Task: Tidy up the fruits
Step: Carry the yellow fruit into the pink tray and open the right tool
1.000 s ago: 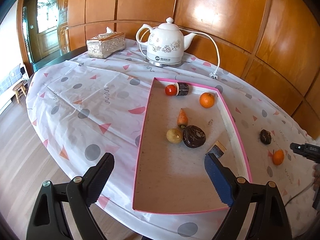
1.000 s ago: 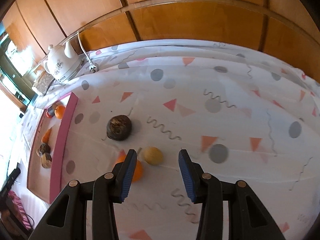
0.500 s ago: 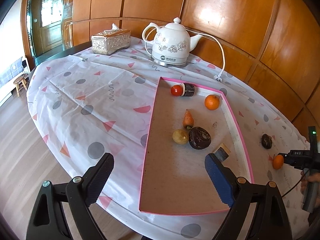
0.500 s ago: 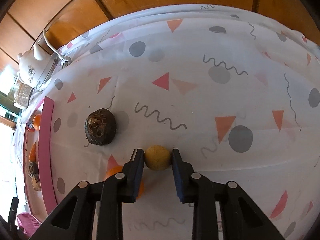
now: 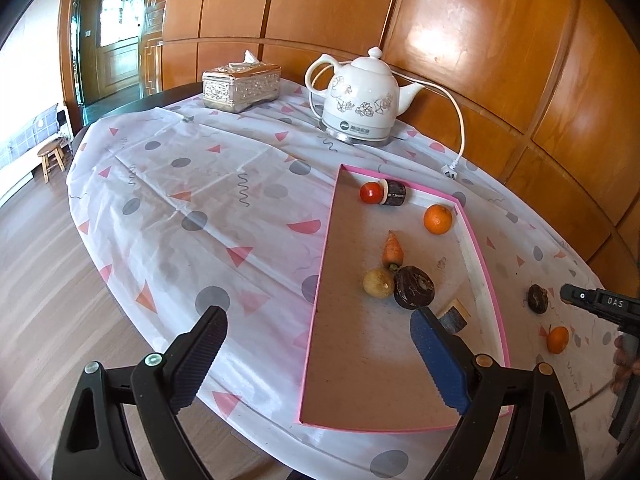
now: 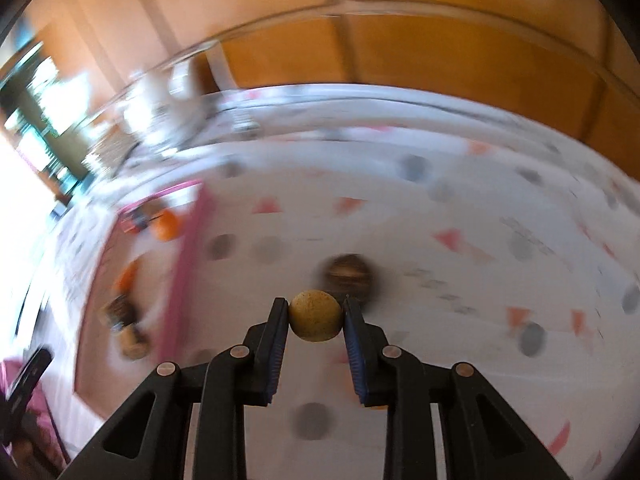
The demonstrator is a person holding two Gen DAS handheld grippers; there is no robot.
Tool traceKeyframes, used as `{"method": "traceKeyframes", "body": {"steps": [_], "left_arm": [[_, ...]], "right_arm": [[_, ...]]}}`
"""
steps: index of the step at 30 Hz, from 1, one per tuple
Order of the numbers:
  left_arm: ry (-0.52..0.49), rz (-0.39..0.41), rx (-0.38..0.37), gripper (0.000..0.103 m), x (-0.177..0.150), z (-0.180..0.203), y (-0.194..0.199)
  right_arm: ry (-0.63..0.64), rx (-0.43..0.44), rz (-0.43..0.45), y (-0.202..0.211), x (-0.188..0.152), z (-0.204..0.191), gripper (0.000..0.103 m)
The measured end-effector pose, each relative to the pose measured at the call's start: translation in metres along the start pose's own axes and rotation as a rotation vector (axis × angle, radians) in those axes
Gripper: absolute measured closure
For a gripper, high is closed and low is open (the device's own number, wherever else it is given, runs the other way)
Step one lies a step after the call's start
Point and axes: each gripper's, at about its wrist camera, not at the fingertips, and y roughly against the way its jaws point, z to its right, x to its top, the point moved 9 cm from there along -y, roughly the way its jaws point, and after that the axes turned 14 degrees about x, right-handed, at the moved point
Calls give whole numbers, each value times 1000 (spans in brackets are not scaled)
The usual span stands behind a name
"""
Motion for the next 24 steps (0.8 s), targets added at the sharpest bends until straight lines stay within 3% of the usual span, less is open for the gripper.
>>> {"method": "traceKeyframes", "body": {"steps": [7,13,20,24], "left_arm": [[6,-2,-1,10,0,-3,0],[14,-7,2,10,-1,-6,-1],[19,-20,3,9,-4,-6,-5],[14,-19,2,9,-4,-5,-5]], "right_arm": [[175,162,-87,-29,-19,-95,75],[254,266,-166,-57,-39,-158,74],[278,277,-165,-57,-49,-175,69],[286,222,-138,-48,-46,-162,69]]}}
